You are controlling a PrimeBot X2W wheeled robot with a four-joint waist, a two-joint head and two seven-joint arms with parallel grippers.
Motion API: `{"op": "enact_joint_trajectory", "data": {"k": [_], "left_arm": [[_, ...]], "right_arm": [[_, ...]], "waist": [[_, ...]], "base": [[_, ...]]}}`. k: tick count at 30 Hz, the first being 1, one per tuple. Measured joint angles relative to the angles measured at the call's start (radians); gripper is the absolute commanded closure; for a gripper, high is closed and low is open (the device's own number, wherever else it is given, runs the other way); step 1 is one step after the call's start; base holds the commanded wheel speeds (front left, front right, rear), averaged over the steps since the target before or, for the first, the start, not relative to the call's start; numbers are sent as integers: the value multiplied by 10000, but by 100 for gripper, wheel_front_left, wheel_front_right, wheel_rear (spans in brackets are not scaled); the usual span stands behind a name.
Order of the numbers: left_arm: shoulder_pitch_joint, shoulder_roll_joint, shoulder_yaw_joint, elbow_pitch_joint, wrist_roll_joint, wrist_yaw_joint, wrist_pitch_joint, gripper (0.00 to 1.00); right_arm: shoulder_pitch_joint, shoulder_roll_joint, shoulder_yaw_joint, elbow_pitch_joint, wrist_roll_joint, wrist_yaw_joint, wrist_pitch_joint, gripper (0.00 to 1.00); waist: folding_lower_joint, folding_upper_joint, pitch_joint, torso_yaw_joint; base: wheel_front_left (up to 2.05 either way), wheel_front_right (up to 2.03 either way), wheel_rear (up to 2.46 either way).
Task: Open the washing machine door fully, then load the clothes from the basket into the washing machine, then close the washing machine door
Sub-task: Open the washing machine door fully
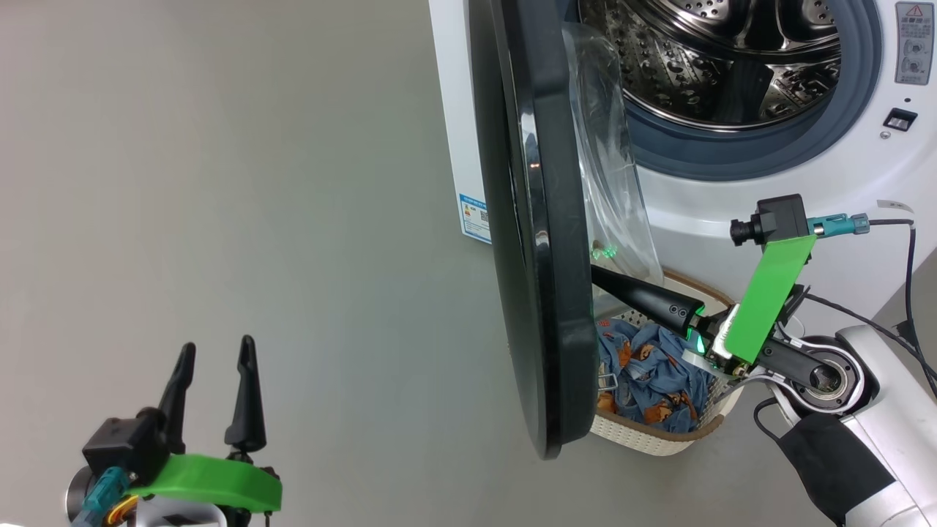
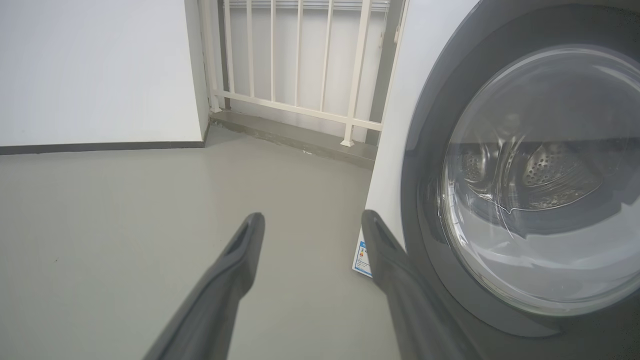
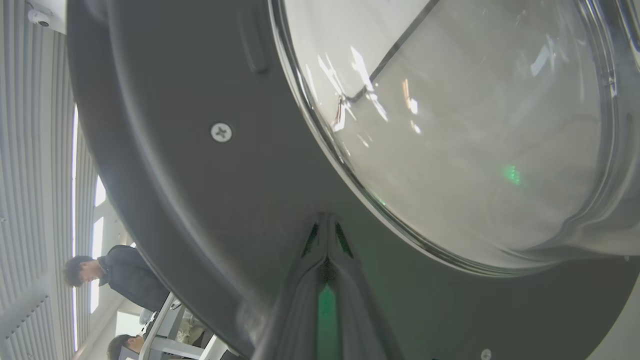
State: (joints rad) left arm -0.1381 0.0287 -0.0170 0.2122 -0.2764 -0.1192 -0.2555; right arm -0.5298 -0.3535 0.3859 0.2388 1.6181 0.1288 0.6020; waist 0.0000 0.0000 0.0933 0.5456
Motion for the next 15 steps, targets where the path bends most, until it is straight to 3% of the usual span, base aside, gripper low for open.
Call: {"op": "enact_joint_trajectory", "data": {"k": [15], "left_arm": [[14, 6, -81, -29, 71, 0, 0, 0]], "right_arm": [[215, 90, -190, -50, -4, 0, 104, 100]], "waist": [[0, 0, -156, -325]], "base": [[0, 0, 0]]}}
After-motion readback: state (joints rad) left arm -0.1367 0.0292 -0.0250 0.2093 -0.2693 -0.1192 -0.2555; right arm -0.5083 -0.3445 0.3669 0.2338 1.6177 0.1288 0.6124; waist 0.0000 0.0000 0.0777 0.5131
